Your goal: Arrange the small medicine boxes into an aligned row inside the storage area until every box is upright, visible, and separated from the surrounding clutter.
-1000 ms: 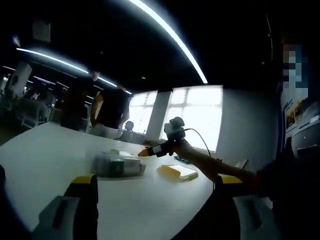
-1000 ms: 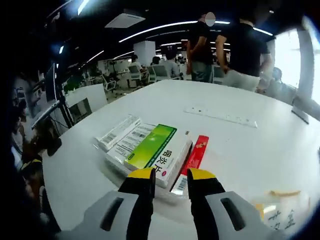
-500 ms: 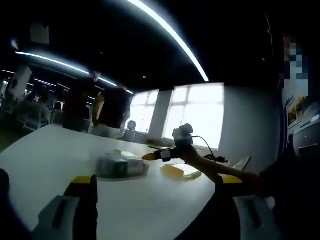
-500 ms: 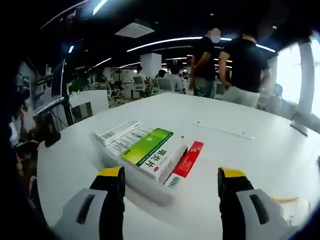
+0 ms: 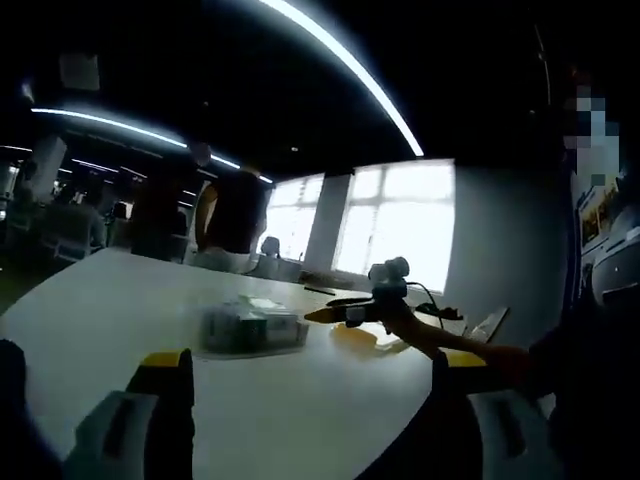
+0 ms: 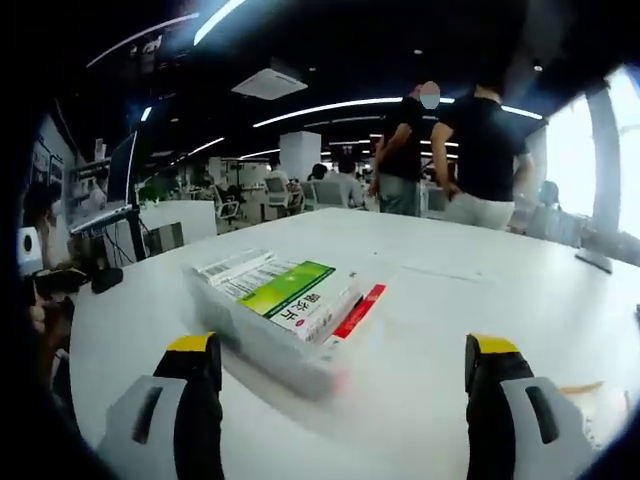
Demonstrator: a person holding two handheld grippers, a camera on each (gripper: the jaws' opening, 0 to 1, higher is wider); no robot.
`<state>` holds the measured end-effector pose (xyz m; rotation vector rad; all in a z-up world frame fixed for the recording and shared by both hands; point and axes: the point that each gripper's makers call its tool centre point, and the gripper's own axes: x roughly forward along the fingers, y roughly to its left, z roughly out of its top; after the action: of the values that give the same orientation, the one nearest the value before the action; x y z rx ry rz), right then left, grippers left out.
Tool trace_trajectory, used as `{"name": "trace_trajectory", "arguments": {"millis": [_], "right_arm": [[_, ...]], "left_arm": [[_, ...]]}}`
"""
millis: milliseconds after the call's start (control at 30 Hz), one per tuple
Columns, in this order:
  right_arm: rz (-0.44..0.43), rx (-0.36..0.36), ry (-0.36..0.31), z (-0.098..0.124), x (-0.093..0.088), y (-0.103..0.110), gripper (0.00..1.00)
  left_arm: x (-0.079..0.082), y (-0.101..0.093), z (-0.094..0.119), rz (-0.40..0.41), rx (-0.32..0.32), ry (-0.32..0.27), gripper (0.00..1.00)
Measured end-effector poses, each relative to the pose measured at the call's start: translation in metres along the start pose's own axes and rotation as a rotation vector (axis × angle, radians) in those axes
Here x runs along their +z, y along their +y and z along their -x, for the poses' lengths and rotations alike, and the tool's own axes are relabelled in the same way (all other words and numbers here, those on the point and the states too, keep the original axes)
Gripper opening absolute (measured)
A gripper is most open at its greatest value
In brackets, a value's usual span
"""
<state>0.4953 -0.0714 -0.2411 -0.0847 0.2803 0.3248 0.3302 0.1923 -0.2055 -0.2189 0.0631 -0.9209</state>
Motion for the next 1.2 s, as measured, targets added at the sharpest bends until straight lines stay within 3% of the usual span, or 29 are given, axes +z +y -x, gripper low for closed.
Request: {"name": "trace_trajectory", "arguments": {"millis": [300,900,1200], "right_arm": [[-0.016,0.02,-0.044,0.014,0.003,0.007,1.0],[0.001,0.039,-0.165,0.083,0.015,0.019,1.0],[-0.036,0.051,-0.217,0.118,0.01,0.028,1.0]], "left_arm": [[0.0,0.004,0.004,-0.003,0.014,0.003,0.99],[0.01,0.016,0.009,-0.026,0.04,0.001,0.99],[0.005,0.023,0.013,-0.066,0.07,0.058,0.99]]}}
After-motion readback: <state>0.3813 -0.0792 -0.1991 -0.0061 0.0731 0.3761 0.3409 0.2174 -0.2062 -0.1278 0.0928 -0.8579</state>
